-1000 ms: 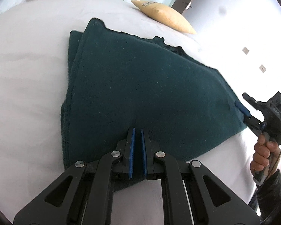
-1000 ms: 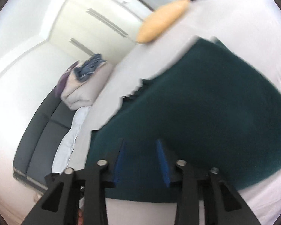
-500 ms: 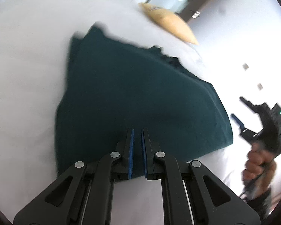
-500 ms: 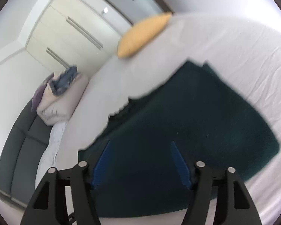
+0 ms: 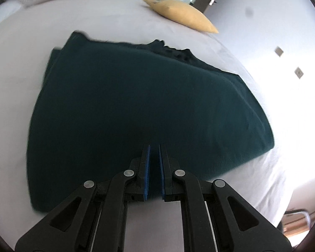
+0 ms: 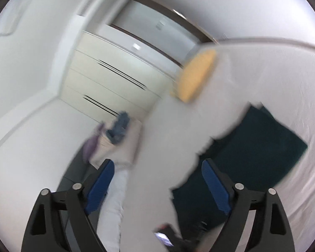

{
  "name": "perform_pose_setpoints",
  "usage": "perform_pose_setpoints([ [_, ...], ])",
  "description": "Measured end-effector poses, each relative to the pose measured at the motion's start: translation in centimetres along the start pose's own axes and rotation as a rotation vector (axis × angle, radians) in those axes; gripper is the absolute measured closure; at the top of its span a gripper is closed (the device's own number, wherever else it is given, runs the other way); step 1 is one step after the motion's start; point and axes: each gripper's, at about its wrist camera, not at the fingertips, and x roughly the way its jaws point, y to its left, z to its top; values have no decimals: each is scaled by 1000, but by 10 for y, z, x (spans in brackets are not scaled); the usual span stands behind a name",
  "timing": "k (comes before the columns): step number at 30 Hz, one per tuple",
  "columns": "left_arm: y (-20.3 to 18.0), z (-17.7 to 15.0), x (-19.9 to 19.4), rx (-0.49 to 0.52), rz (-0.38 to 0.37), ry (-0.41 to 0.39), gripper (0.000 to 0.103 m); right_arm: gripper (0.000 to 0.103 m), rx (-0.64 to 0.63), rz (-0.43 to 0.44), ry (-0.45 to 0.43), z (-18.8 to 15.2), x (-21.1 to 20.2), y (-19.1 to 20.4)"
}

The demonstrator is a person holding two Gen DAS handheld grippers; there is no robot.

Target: Fold small clothes

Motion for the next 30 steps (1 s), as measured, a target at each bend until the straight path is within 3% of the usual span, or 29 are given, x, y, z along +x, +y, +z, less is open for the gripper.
perform_pose_setpoints([
  [2,2,-8,-16,-8,-6,-17,96,1,-26,60,-21,-3,-18,30],
  [8,14,-22,-73,-44,7,-78,96,1,-15,209,9,-19,-53,75],
  [12,15,-29,-97,-52,11,-107,96,1,-19,252,39,-30,-69,90],
  [25,6,-45,-135,-59,6,-134,96,2,-67,295,22,-43,-97,104],
  [30,-5,-42,-132,3,44,-135,96,1,-64,298,19,-42,-101,98],
])
